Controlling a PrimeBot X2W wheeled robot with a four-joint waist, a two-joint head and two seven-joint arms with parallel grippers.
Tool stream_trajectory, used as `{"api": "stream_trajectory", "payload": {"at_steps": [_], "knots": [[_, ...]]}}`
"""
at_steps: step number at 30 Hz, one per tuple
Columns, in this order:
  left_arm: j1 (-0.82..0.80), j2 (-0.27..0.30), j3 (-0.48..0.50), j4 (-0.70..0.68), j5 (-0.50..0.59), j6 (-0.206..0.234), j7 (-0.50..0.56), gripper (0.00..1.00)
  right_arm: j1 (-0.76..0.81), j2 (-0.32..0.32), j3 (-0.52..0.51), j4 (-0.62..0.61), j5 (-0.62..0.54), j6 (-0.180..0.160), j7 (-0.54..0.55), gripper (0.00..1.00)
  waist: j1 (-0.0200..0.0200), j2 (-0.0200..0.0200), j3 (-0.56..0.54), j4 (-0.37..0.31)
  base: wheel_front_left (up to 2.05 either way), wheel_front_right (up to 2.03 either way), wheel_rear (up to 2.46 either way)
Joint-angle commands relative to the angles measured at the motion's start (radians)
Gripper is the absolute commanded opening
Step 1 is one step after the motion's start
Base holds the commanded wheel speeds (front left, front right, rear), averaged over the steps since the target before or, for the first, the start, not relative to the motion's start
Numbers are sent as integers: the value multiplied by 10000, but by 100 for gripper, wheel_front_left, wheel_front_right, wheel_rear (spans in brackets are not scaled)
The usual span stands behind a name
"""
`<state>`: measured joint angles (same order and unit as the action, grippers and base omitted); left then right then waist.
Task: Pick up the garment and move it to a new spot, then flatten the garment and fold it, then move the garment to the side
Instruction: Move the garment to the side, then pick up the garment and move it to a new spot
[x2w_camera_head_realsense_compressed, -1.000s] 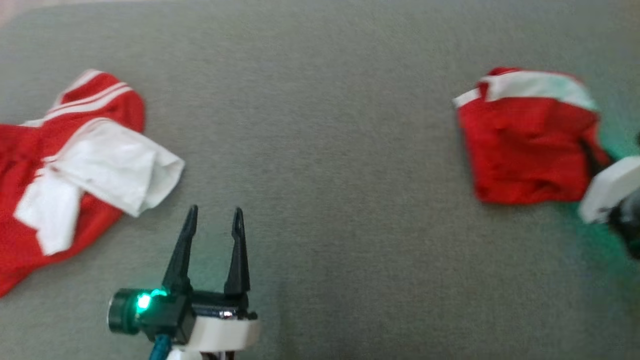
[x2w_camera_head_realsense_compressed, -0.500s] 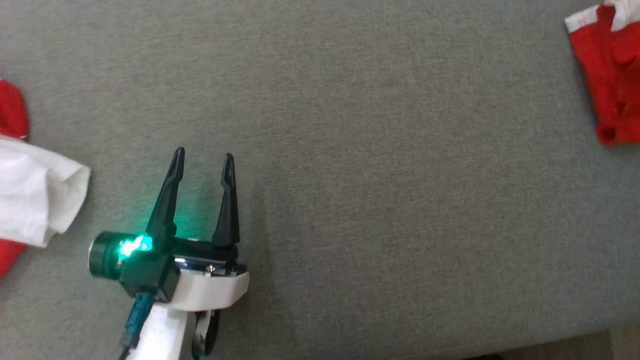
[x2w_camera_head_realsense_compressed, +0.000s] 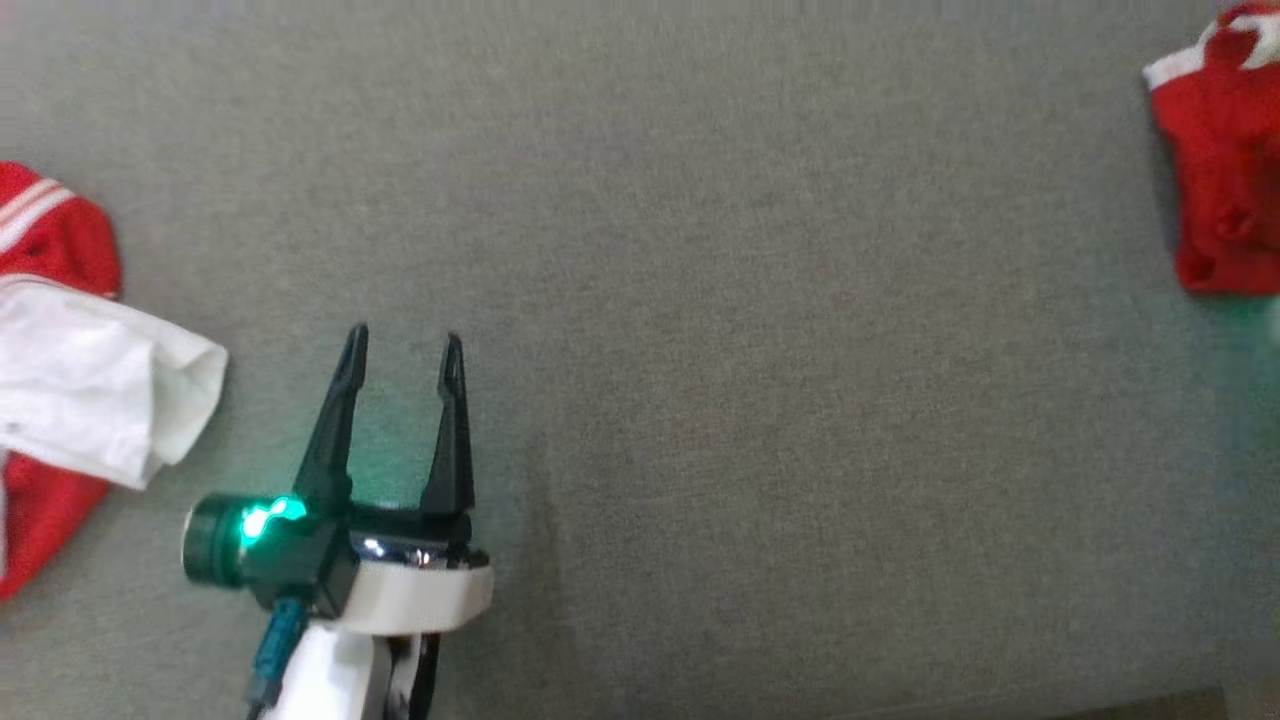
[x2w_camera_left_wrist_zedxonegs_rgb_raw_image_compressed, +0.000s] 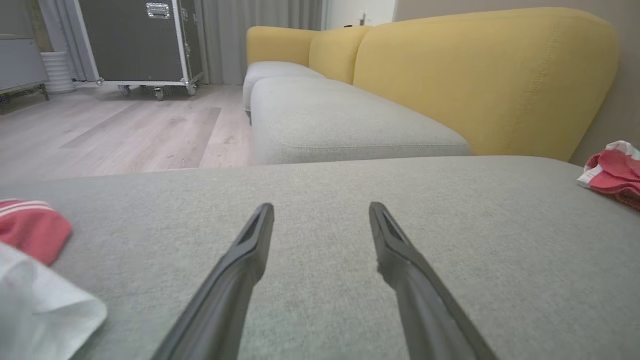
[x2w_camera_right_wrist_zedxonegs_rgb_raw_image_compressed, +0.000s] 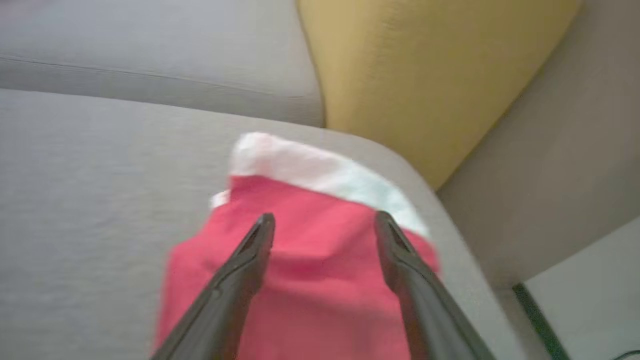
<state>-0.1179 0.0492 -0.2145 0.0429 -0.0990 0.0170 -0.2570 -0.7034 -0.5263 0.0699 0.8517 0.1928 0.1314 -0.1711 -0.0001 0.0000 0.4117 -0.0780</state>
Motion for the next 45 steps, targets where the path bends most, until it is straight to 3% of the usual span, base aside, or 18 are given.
{"api": "stream_trajectory", "payload": {"at_steps": [1, 9, 15, 22, 27, 34, 45], "knots": [[207, 14, 313, -197, -105, 104, -48, 100, 542, 78, 67, -292, -65, -7, -158, 100, 1, 0, -566, 140, 0, 0, 0], [893, 12, 136, 419, -65, 490, -48, 100, 2869, 2643, 1135, -1308, 50, -7, -673, 100, 1, 0, -2198, 406, 0, 0, 0], [1505, 12, -19, 779, -338, 907, -48, 100, 4209, 3571, 1744, -1958, 351, -7, -895, 100, 1, 0, -3373, 632, 0, 0, 0], [2219, 11, -34, 603, -306, 1322, -48, 100, 6272, 3929, 934, -4703, -250, -7, -904, 100, 1, 0, -4455, 1061, 0, 0, 0], [2559, 11, 46, 169, -121, 1382, -48, 100, 7499, 4158, 260, -5865, -654, -7, -905, 100, 1, 0, -4861, 1264, 0, 0, 0], [3307, 17, 120, -41, 351, 1378, -48, 100, 8527, 4344, -2, -6462, -708, -7, -905, 100, 1, 0, -5255, 1293, 0, 0, 0], [3510, 12, 408, 234, 253, 1248, -48, 100, 8740, 4491, 67, -6754, -752, -7, -906, 100, 1, 0, -5379, 1244, 0, 0, 0]]}}
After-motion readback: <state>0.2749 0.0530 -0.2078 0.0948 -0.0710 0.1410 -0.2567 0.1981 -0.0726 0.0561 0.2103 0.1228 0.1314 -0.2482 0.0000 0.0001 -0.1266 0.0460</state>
